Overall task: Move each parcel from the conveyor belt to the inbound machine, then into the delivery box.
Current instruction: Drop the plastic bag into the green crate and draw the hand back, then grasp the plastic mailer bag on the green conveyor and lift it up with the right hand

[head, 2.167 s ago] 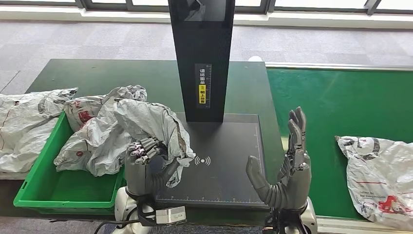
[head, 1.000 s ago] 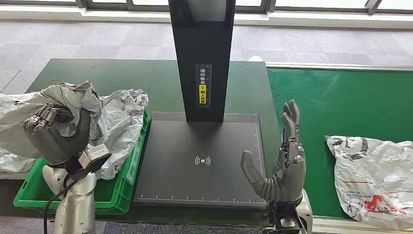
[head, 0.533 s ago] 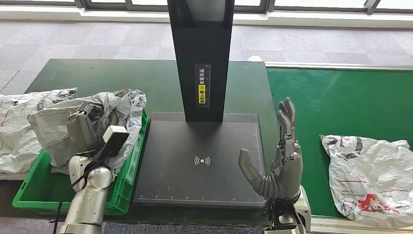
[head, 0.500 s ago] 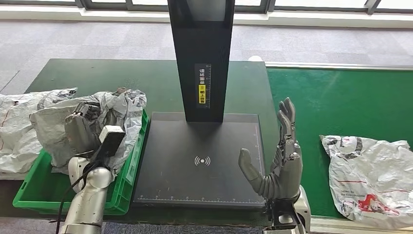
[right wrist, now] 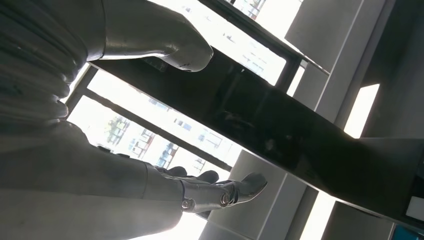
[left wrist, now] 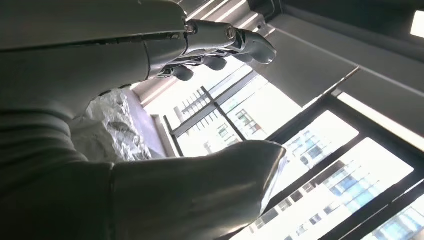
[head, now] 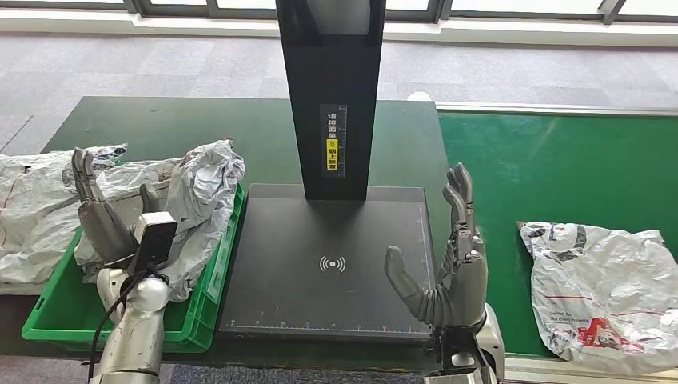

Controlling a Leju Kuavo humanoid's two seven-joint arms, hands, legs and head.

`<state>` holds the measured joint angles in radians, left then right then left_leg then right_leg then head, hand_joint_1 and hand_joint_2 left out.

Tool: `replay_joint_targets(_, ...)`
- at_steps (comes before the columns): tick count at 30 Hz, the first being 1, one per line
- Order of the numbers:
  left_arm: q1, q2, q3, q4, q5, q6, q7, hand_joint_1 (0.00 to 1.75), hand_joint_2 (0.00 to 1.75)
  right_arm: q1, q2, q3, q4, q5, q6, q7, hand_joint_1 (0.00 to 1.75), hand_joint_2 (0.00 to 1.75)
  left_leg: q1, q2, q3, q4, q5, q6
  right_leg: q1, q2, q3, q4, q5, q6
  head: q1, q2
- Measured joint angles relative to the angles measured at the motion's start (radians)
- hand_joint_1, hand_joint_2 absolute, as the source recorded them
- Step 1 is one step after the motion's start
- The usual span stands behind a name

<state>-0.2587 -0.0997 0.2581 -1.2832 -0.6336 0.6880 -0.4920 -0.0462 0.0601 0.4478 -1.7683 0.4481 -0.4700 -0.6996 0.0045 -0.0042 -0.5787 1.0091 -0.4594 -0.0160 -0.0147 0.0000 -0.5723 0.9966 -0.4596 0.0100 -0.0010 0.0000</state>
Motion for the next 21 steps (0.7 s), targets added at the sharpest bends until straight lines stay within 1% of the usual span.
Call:
replay_joint_targets(3, 0.013, -0.041, 0.080, -0.044, 0.045, 0.007, -0.113, 0.00, 0.00, -0.009, 0.006, 0.002, 0.008, 0.009, 0.010, 0.000, 0.00, 1.75, 0.000, 0.000, 0.000, 0.000, 0.000, 0.000, 0.000, 0.000, 0.000, 0.000, 0.000, 0.000, 0.000, 0.000)
replay_joint_targets(5, 0.023, -0.070, 0.122, -0.078, 0.077, 0.009, -0.164, 0.00, 0.00, -0.013, 0.013, 0.002, 0.014, 0.017, 0.018, 0.000, 0.00, 1.75, 0.000, 0.000, 0.000, 0.000, 0.000, 0.000, 0.000, 0.000, 0.000, 0.000, 0.000, 0.000, 0.000, 0.000)
replay_joint_targets(7, 0.033, -0.097, 0.146, -0.115, 0.103, 0.009, -0.183, 0.00, 0.00, -0.017, 0.020, 0.001, 0.019, 0.023, 0.023, 0.001, 0.00, 1.75, 0.000, 0.000, 0.000, 0.000, 0.000, 0.000, 0.000, 0.000, 0.000, 0.000, 0.000, 0.000, 0.000, 0.000)
replay_joint_targets(9, 0.040, -0.119, 0.162, -0.145, 0.110, 0.009, -0.185, 0.00, 0.00, -0.020, 0.025, 0.002, 0.023, 0.026, 0.026, 0.001, 0.00, 1.75, 0.000, 0.000, 0.000, 0.000, 0.000, 0.000, 0.000, 0.000, 0.000, 0.000, 0.000, 0.000, 0.000, 0.000)
replay_joint_targets(14, 0.046, -0.162, 0.183, -0.197, 0.078, 0.009, -0.184, 0.00, 0.00, -0.022, 0.030, 0.001, 0.031, 0.035, 0.027, 0.001, 0.00, 1.75, 0.000, 0.000, 0.000, 0.000, 0.000, 0.000, 0.000, -0.001, 0.000, 0.000, 0.000, 0.000, 0.000, 0.000)
replay_joint_targets(16, 0.052, -0.169, 0.176, -0.218, 0.133, 0.009, -0.184, 0.00, 0.00, -0.019, 0.030, 0.001, 0.033, 0.039, 0.020, 0.002, 0.00, 1.75, 0.000, 0.000, 0.000, 0.000, 0.000, 0.000, 0.000, 0.000, -0.001, 0.000, 0.000, 0.000, 0.000, 0.000)
replay_joint_targets(17, 0.061, -0.168, 0.160, -0.235, 0.198, 0.008, -0.184, 0.00, 0.00, -0.016, 0.030, 0.000, 0.034, 0.045, 0.013, 0.010, 0.00, 1.75, 0.000, 0.001, 0.000, 0.000, 0.000, 0.000, 0.000, 0.000, -0.001, 0.000, 0.000, 0.000, 0.000, 0.000)
replay_joint_targets(19, 0.088, -0.160, 0.102, -0.278, 0.352, 0.000, -0.185, 0.00, 0.00, -0.008, 0.030, -0.013, 0.039, 0.072, 0.001, 0.054, 0.00, 1.75, 0.000, 0.001, 0.000, 0.000, 0.000, 0.000, 0.000, 0.001, -0.002, 0.000, 0.000, 0.000, 0.000, 0.000)
replay_joint_targets(21, 0.119, -0.149, 0.013, -0.314, 0.449, -0.023, -0.185, 0.00, 0.00, -0.006, 0.030, -0.048, 0.059, 0.107, 0.001, 0.111, 0.00, 1.75, 0.000, -0.001, 0.000, 0.000, 0.000, 0.000, 0.000, -0.001, -0.001, -0.001, 0.000, 0.000, 0.000, 0.000)
